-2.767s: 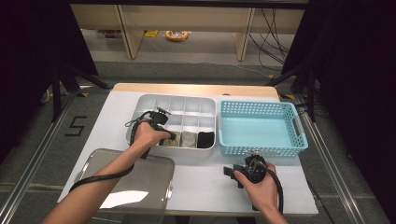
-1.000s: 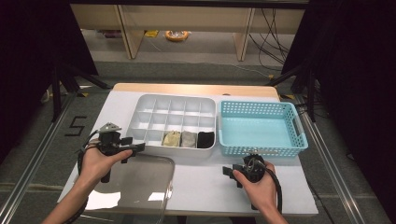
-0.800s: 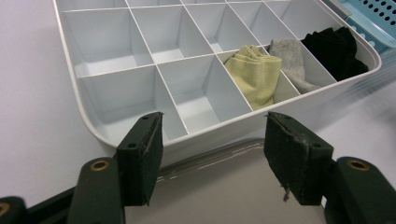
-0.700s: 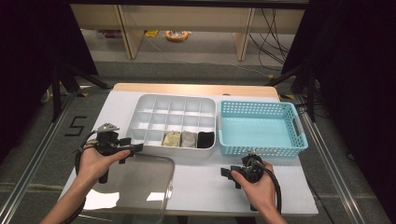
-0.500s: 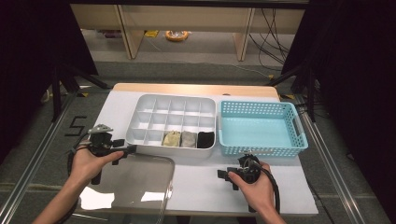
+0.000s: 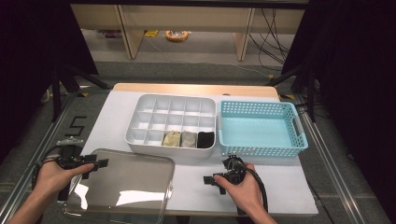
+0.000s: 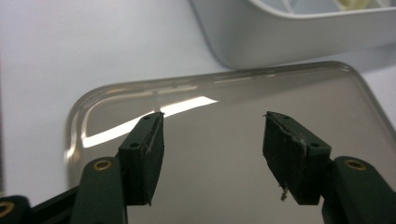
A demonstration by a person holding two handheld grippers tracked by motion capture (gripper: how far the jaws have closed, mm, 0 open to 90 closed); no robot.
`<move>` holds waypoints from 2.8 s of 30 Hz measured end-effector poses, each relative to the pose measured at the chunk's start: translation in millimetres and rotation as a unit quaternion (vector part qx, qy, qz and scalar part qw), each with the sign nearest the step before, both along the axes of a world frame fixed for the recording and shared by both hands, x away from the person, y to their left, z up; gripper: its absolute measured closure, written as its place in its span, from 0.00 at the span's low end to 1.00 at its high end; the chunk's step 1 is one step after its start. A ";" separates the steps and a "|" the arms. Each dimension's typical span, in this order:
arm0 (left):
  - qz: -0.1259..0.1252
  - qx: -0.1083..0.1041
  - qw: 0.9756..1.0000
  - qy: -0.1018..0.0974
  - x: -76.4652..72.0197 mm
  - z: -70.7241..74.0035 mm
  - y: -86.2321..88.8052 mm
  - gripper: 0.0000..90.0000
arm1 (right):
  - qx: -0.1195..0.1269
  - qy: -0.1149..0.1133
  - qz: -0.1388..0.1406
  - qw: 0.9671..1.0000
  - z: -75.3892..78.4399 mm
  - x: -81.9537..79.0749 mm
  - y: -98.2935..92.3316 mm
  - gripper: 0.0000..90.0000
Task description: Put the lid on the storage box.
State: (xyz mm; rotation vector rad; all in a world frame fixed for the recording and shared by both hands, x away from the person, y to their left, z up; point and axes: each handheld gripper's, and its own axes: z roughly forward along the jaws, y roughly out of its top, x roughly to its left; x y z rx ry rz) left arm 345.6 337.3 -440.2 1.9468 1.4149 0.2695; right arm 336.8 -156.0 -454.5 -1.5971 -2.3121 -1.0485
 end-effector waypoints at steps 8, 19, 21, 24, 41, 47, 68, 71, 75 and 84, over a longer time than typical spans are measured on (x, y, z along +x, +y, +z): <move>0.035 0.005 0.998 0.049 -6.0 -16.3 29.8 0.44 | -0.005 0.005 0.001 1.000 -0.4 -1.7 6.5 0.56; 0.046 0.015 0.994 0.096 -10.8 -26.7 51.5 0.47 | -0.001 0.027 0.015 1.000 -4.9 0.6 24.5 0.57; 0.051 0.006 0.995 0.091 -12.1 -28.7 51.4 0.47 | -0.001 0.028 0.019 0.999 -6.4 1.3 27.2 0.57; 0.052 0.001 0.994 0.096 -12.9 -28.5 52.4 0.48 | -0.002 0.038 0.021 0.999 -7.7 1.3 33.3 0.57; 0.069 0.019 0.992 0.108 -15.9 -32.7 60.0 0.51 | 0.001 0.046 0.039 0.998 -12.6 0.2 45.7 0.58; 0.070 0.013 0.991 0.112 -15.9 -33.1 58.2 0.57 | -0.004 0.054 0.038 0.998 -13.3 -1.1 48.2 0.58; 0.103 0.003 0.989 0.106 -17.8 -34.5 55.2 0.65 | -0.004 0.074 0.050 0.996 -21.0 -4.6 59.8 0.59; 0.108 0.000 0.989 0.104 -18.3 -34.8 55.1 0.66 | -0.002 0.073 0.046 0.996 -19.8 -4.8 59.6 0.59; 0.109 -0.002 0.988 0.107 -18.9 -34.3 54.4 0.66 | 0.000 0.061 0.050 0.997 -18.2 -2.6 55.1 0.59; 0.108 -0.043 0.988 0.098 -19.1 -18.5 72.2 0.72 | 0.005 0.051 0.031 0.998 -10.2 -3.0 39.2 0.59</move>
